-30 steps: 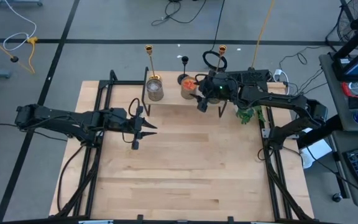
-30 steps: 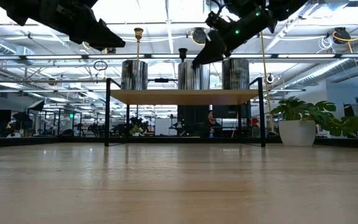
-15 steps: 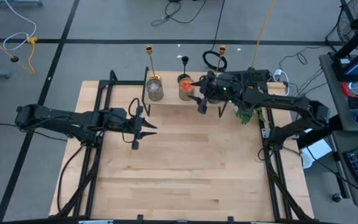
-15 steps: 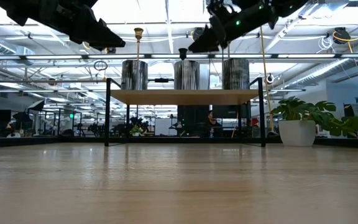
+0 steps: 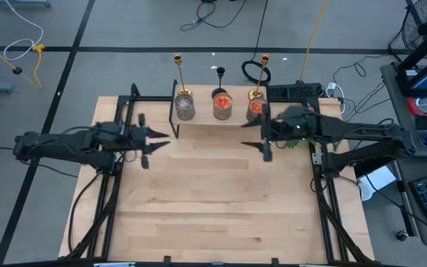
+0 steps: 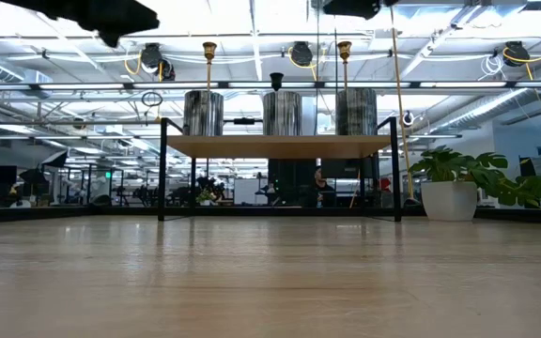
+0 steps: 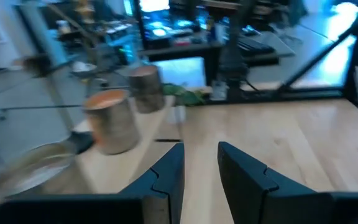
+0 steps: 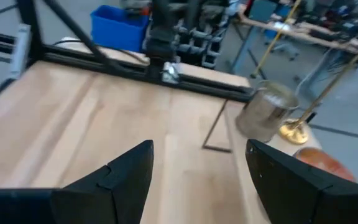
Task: Pick & Place candle stick holders
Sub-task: Return to Home Position
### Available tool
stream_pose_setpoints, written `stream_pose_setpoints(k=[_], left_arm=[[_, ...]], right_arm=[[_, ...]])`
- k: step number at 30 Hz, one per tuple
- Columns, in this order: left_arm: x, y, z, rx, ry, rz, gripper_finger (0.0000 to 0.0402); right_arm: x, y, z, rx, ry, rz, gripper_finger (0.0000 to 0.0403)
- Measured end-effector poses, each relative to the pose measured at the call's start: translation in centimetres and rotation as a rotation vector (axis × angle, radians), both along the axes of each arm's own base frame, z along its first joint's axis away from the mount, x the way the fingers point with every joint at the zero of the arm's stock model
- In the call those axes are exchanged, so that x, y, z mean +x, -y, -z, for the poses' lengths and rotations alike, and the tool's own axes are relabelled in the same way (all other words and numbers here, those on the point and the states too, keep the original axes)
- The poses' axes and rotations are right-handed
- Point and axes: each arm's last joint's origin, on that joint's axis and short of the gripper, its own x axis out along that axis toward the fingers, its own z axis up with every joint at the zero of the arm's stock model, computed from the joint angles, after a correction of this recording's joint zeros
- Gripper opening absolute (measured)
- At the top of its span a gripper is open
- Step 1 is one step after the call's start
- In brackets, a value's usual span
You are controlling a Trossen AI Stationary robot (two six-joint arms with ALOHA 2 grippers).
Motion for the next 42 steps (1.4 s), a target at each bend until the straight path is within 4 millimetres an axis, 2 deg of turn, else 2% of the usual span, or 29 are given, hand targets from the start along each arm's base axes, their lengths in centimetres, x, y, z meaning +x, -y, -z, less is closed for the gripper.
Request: stream_pose_setpoints(k=[4, 7, 10, 12, 17, 22, 27, 36, 42], left_arm=[[-1.9, -0.1, -0.1, -0.027, -0.001, -0.058, 0.0104], [-2.8, -0.1, 0.2, -0.046, -0.035, -0.059, 0.0104], [-3.1, -0.1, 1.1, -0.057, -0.097, -0.063, 0.0104], [-3.1, -0.1, 2.1, -0.053, -0.104, -0.065, 0.0104], [-2.3, -0.1, 5.3, -0.024, 0.020, -0.057, 0.0104], [-2.3, -0.1, 8.3, -0.012, 0.067, -0.056, 0.0104], [-2.7, -0.1, 10.0, 0.011, 0.058, -0.053, 0.0104], [-2.8, 0.0, 12.5, 0.064, 0.119, 0.004, 0.0104], [-2.8, 0.0, 12.4, 0.060, 0.123, 0.004, 0.0104]], right_arm=[[-2.1, -0.7, 0.7, -0.003, 0.005, -0.024, 0.0252], [-3.9, -0.8, 2.9, -0.016, 0.005, -0.025, 0.0234], [-5.5, -0.9, 5.5, -0.007, 0.080, -0.016, 0.0203], [-6.5, -1.0, 7.2, 0.007, 0.135, -0.012, 0.0180], [-8.7, -1.1, 11.0, 0.043, 0.235, 0.028, 0.0121], [-10.5, -1.2, 13.3, 0.054, 0.282, 0.031, 0.0062], [-11.8, -1.2, 14.8, 0.043, 0.326, 0.055, 0.0011], [-12.7, -1.3, 17.6, 0.114, 0.338, 0.064, 0.0002], [-12.9, -1.3, 18.3, 0.148, 0.358, 0.067, 0.0002]])
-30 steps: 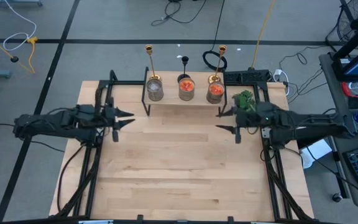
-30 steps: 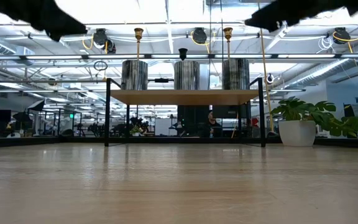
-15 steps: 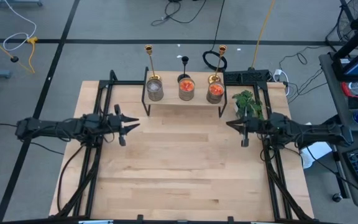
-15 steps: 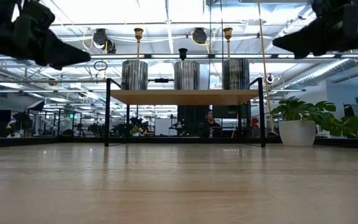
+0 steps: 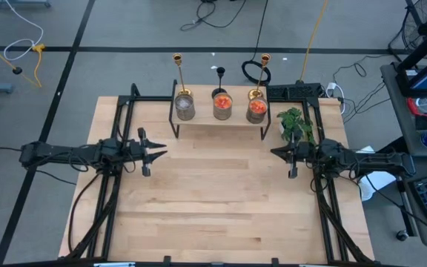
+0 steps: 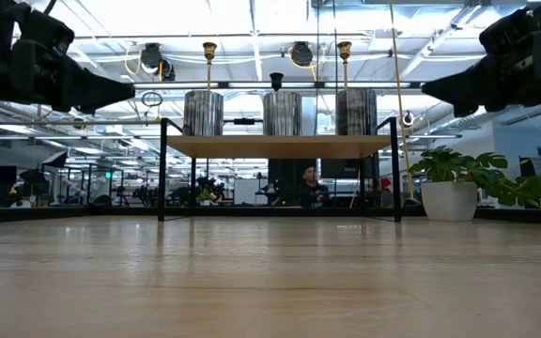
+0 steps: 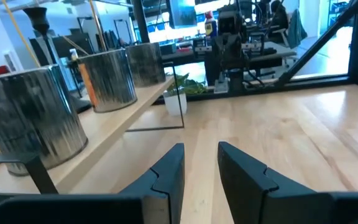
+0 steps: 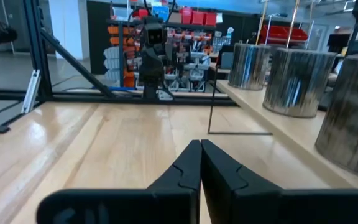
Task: Pick & Place candle stick holders
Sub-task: Return to Home Position
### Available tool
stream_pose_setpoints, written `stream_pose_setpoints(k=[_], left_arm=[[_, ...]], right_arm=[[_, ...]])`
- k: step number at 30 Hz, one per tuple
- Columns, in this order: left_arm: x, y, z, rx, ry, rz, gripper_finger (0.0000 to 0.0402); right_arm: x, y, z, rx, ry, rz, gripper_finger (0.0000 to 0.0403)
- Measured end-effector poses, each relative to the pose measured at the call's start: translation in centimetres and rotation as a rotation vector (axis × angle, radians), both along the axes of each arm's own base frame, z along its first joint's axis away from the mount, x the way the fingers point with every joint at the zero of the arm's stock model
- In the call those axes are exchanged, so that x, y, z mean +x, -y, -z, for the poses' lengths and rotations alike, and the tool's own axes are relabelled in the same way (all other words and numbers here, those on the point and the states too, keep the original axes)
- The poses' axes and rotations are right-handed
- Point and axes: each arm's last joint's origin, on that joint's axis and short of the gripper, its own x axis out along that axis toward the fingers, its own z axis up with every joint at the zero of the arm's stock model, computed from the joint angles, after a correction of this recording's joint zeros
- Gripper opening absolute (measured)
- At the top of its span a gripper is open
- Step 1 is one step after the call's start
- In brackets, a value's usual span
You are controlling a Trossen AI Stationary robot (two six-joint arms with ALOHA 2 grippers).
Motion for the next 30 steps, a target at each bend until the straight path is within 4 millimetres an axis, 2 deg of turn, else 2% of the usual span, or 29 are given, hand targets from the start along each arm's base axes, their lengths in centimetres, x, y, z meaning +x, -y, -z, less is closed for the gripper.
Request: stream_pose_setpoints(k=[30], left_arm=[[0.01, 0.00, -0.06, -0.050, 0.012, 0.000, 0.0104]], right_arm=[[-0.01, -0.02, 0.33, 0.042, -0.024, -0.006, 0.0007]])
